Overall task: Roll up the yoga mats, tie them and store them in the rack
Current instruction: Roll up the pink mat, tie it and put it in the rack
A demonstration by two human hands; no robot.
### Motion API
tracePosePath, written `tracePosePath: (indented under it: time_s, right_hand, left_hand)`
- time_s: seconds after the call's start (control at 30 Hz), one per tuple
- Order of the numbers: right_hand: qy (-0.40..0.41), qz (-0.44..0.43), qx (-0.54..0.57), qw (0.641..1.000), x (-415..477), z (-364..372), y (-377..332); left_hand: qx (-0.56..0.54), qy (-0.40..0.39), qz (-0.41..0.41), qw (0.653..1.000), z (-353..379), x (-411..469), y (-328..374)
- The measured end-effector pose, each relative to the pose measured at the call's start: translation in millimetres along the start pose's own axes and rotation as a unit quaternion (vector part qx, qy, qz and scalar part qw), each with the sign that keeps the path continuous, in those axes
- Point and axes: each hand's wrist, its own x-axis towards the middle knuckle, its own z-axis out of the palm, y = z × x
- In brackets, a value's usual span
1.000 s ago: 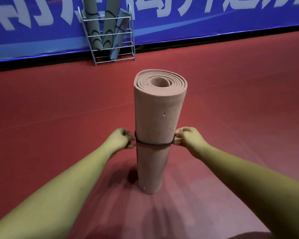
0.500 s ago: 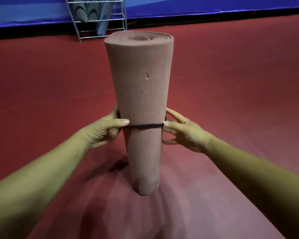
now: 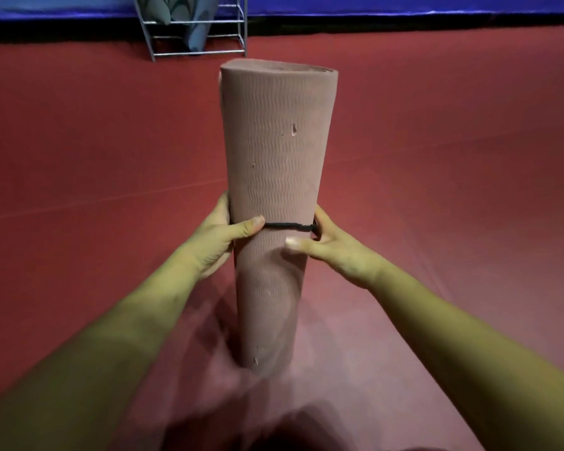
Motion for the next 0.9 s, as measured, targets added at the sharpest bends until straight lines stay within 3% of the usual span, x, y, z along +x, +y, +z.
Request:
tracePosePath:
  time_s: [0.23,0.43,0.63,0.9]
  right_hand:
    - [0.143,-0.048,0.002,0.989,-65,31,-273]
    - [0.201,-0.111,0.042,0.972,-131,74,-468]
    - [0.266,-0.147,0.105,0.947,-140,105,-539]
    - [0.202,-0.092,0.120,0.968,-80,69,-548]
  left_hand:
    - [-0.002,0.050,0.021,0.999,49,-64,285]
    - [0.010,0.026,0.043,0.999,76,-134,489]
    - [0.014,0.051,0.097,0.994,77,-153,560]
    - [0.016,0.054,0.066,0.996,57,-91,563]
